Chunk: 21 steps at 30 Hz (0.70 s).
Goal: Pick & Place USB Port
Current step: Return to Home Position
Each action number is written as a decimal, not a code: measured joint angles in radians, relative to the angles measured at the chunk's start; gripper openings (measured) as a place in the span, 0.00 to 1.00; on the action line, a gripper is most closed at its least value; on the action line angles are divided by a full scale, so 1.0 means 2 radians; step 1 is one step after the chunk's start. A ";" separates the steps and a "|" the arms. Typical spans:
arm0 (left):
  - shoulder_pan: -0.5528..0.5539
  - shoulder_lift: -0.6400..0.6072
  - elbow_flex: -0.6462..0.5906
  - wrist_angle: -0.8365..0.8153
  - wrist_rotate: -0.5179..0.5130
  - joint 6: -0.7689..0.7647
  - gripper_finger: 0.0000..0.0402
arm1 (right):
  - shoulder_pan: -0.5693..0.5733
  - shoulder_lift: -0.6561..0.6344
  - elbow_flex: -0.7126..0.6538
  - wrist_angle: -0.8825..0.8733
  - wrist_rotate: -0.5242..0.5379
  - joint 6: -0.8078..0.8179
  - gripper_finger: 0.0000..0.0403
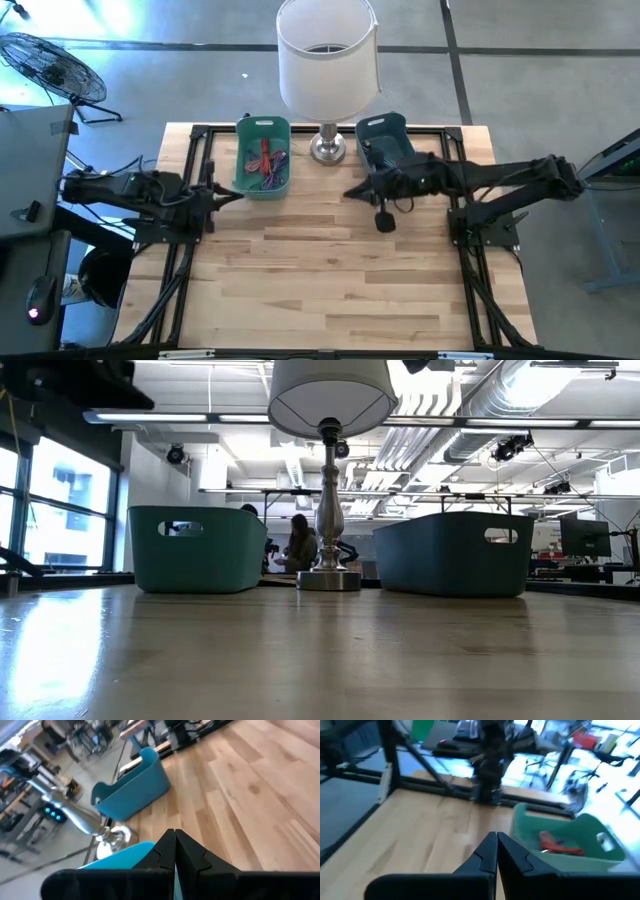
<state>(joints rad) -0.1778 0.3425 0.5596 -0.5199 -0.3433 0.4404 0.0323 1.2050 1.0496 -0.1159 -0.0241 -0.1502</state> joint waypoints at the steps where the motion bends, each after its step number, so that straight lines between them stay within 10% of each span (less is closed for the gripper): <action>1: -0.006 -0.015 -0.017 0.007 0.000 0.003 0.00 | -0.005 -0.001 0.000 0.004 -0.001 -0.006 0.00; 12: -0.020 -0.170 -0.164 0.087 0.020 0.014 0.00 | -0.021 -0.009 0.000 0.011 -0.005 -0.019 0.00; 21: -0.020 -0.168 -0.211 0.126 0.037 0.013 0.00 | -0.016 -0.009 -0.001 0.000 0.024 -0.017 0.00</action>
<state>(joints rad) -0.2169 0.0071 0.1378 -0.2671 -0.2691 0.4664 0.0006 1.1873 1.0482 -0.1158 0.0245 -0.1841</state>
